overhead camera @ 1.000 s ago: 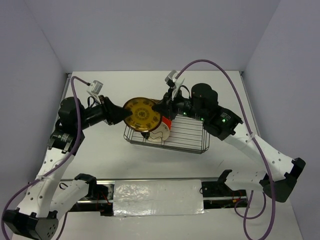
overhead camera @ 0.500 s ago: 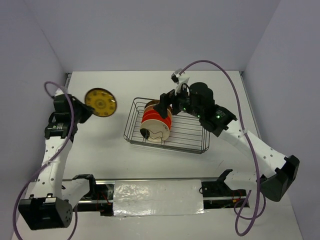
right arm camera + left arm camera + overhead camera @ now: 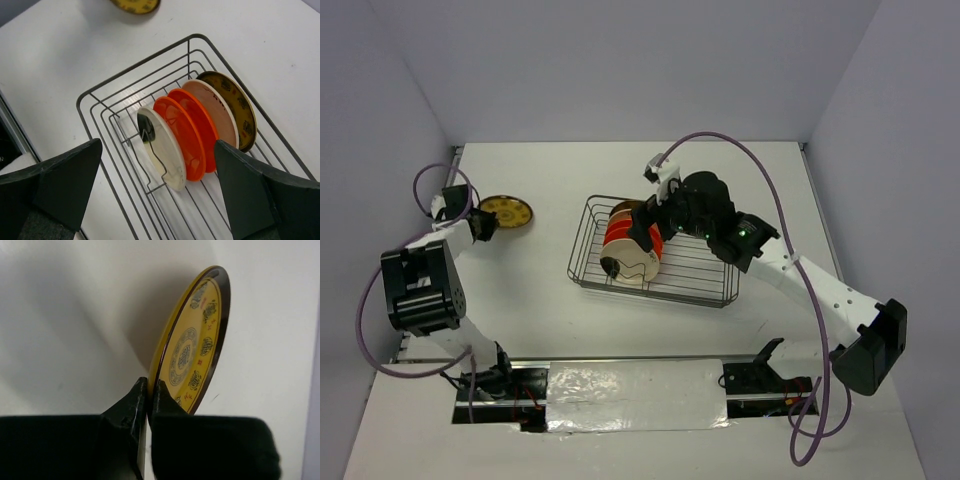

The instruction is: Unload the plates from the dish rack

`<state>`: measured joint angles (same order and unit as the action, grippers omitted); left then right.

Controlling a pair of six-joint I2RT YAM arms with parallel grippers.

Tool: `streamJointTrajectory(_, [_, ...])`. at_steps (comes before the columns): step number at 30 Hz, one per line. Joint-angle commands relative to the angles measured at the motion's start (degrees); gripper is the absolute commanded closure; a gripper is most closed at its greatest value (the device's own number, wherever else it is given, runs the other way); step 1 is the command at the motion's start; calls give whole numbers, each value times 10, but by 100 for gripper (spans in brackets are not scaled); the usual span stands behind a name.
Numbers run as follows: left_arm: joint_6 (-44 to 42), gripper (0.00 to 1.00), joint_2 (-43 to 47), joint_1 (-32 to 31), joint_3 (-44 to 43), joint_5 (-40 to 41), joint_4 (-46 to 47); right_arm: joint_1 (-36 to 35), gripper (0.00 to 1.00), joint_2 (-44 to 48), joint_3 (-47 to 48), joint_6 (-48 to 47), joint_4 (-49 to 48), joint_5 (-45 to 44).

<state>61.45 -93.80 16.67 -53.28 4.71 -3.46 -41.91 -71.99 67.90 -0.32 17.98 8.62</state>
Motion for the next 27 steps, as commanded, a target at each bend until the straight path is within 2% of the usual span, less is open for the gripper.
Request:
streamJointTrajectory(1, [6,87,-34,-6,-67,-1,104,-9,1,-10,2,-52,4,16])
streamJointTrajectory(3, [9,74,-60,-8,-67,-3,119,-16,5,-27,3,-74,8,19])
streamJointTrajectory(5, [9,59,-81,-11,-74,-16,123,-21,18,-50,15,-86,23,23])
streamJointTrajectory(6, [8,45,-104,-15,-80,-25,120,-31,32,-58,21,-88,28,20])
streamJointTrajectory(7, [6,40,-117,-18,-90,-38,108,-36,35,-65,32,-91,36,17])
streamJointTrajectory(8, [5,22,-139,-21,-119,-42,64,-43,37,-81,39,-100,43,3])
streamJointTrajectory(10, [-4,10,-147,-33,-153,-49,17,-70,38,-96,58,-122,68,-28])
streamJointTrajectory(11, [-5,1,-139,-38,-162,-49,-41,-79,39,-110,65,-130,77,-67])
streamJointTrajectory(13, [-12,0,-116,-48,-176,-17,-88,-93,42,-124,76,-139,97,-94])
streamJointTrajectory(15, [-19,1,-55,-54,-163,-3,-141,-96,42,-125,70,-144,91,-118])
streamJointTrajectory(18, [-45,1,68,-62,-120,8,-160,-97,42,-127,61,-160,75,-147])
streamJointTrajectory(19, [-55,1,131,-65,-112,7,-163,-97,42,-136,60,-166,75,-154])
streamJointTrajectory(22, [-115,1,238,-84,-90,-13,-164,-96,45,-162,71,-184,82,-178])
streamJointTrajectory(25, [-172,0,307,-106,-87,-29,-197,-96,57,-190,79,-201,87,-186])
streamJointTrajectory(27, [-199,0,335,-109,-74,-40,-212,-95,58,-208,83,-202,89,-186])
